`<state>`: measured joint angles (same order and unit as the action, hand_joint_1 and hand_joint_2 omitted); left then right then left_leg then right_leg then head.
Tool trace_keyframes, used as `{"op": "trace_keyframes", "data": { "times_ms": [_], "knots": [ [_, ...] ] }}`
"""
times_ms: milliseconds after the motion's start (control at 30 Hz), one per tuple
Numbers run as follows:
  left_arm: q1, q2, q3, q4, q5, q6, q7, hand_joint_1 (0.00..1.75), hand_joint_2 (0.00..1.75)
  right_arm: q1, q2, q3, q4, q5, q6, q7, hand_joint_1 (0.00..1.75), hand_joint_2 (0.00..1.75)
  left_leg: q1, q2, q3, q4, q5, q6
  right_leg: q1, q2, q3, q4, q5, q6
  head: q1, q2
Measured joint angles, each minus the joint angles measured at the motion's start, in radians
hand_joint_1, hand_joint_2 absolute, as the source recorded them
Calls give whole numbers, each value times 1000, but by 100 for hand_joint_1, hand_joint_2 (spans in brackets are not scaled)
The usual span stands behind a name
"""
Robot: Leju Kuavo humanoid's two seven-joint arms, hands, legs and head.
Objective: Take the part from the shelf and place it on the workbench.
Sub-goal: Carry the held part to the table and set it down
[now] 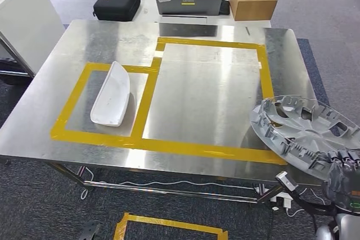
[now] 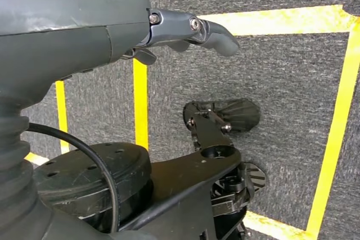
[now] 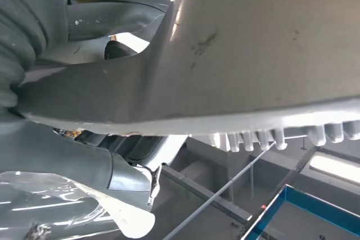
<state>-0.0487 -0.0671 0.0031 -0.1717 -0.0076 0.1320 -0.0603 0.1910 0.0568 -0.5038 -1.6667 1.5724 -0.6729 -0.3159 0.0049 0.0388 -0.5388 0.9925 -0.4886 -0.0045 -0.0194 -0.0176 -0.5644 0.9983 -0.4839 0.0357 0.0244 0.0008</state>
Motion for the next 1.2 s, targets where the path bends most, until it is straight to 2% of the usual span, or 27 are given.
{"op": "trace_keyframes", "data": {
  "times_ms": [167,233,267,300,333,400,433,467,500,567,700,1200],
  "knots": [
    [-1,0,-5,0,-34,-2,12,0,175,-26,-7,12,6,1,0,-28,175,175,0,1,-5,-1,0,0,0,1,0,1,1,0,0,0],
    [-9,-1,-18,0,-85,-7,41,0,175,-154,-34,73,74,5,3,-3,175,175,0,8,-13,-2,2,-1,0,10,-5,4,7,-1,0,0],
    [-20,-2,-26,-1,-105,-9,56,0,175,-254,-49,131,140,8,5,66,175,175,-1,12,-18,-2,5,-1,-1,14,-10,6,11,-1,-1,0],
    [-33,-4,-31,-2,-116,-10,67,0,175,-357,-59,208,213,11,6,181,175,175,-1,15,-21,-1,9,-1,-1,16,-15,6,14,-2,-2,0],
    [-47,-6,-33,-4,-122,-10,73,0,175,-445,-64,311,281,11,6,333,175,175,-2,13,-23,0,13,-1,-2,14,-19,5,16,-2,-2,0],
    [-60,-8,-35,-7,-126,-11,77,0,175,-561,-88,574,370,8,4,634,175,175,-2,5,-23,2,19,1,-2,5,-23,4,17,-2,-2,0],
    [-58,-8,-35,-9,-127,-10,78,0,175,-596,-105,712,400,6,3,733,175,175,-1,2,-22,3,21,1,-1,1,-24,4,17,-2,-2,0],
    [-54,-8,-35,-9,-127,-10,79,0,175,-620,-124,831,422,4,2,783,175,175,-1,0,-23,3,22,0,0,0,-24,4,17,-2,-2,0],
    [-49,-8,-35,-9,-127,-10,80,0,175,-634,-140,927,437,3,2,801,175,175,0,-1,-23,3,22,-1,0,-1,-23,5,17,-2,-3,0],
    [-44,-8,-35,-9,-128,-10,80,0,175,-648,-168,1052,459,2,2,799,175,175,2,-1,-24,2,22,-2,2,-1,-23,5,17,-3,-2,0],
    [-43,-8,-35,-9,-129,-10,80,0,175,-662,-201,1172,492,-1,2,793,175,175,2,-2,-27,2,21,-3,3,-3,-24,5,16,-4,-2,0],
    [-39,-7,-35,-9,-129,-10,80,0,175,-678,-236,1263,536,-3,2,799,175,175,0,-1,-32,6,19,-1,2,-1,-28,5,18,-3,-2,0]
  ]
}}
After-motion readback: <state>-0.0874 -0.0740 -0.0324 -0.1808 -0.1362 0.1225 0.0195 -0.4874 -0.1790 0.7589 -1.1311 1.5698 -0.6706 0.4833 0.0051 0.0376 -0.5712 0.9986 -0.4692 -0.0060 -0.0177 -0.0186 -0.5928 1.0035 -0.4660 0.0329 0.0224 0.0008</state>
